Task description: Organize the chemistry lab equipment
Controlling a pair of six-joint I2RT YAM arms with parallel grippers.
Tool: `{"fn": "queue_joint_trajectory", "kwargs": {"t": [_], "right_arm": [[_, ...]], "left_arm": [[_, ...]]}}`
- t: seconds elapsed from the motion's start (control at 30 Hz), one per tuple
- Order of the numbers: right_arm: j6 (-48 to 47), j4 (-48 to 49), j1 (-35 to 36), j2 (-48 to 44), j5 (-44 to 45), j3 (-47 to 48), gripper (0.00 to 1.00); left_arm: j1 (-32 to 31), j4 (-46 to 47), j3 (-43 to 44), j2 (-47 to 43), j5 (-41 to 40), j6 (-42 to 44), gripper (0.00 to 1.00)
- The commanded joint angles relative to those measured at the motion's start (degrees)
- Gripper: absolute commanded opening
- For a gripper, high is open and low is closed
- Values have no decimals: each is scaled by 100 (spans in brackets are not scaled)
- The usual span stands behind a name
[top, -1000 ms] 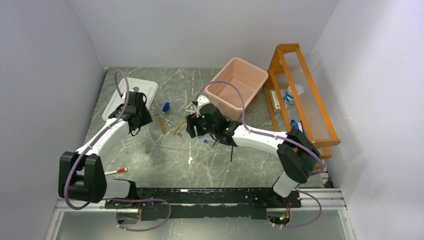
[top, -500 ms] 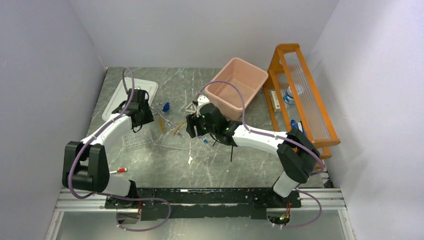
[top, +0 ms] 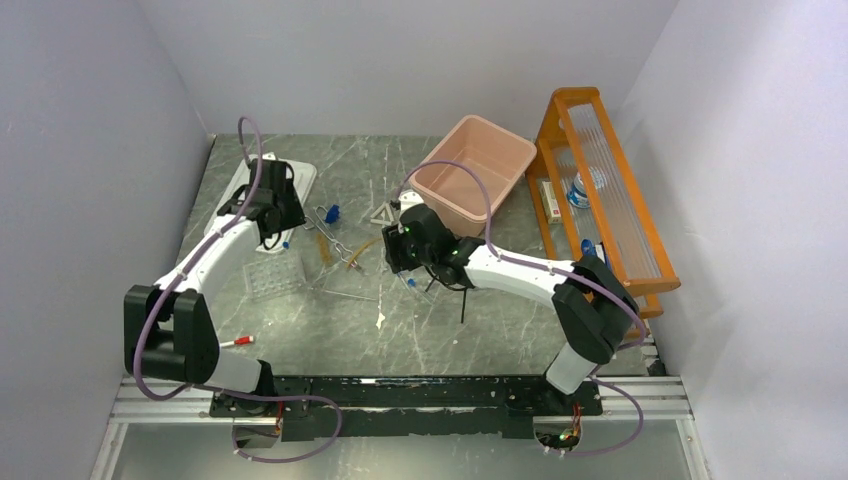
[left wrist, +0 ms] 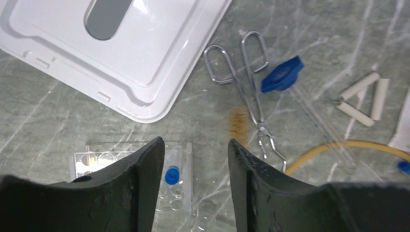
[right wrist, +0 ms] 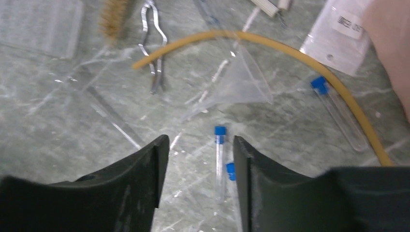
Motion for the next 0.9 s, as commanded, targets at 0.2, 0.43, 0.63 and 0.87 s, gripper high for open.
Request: {"fn": "queue_joint_trajectory", "kwargs": {"t": [0.2, 0.43, 0.63, 0.87], "right_arm": [[-794, -2037, -96, 789, 463, 964, 38], [-1218, -2724, -74, 1106, 212, 1222, 32], [-1345, -2856, -44, 1164, 82, 1089, 30], [-1121, -2904, -160, 873, 503, 604, 33]], "left_arm": [[34, -112, 732, -761, 2399, 176, 61], [34, -53, 778, -1002, 3105, 149, 68], [34, 369, 462, -1381, 3513, 164, 69], [34, 622, 289, -1454, 3875, 88, 68]]}}
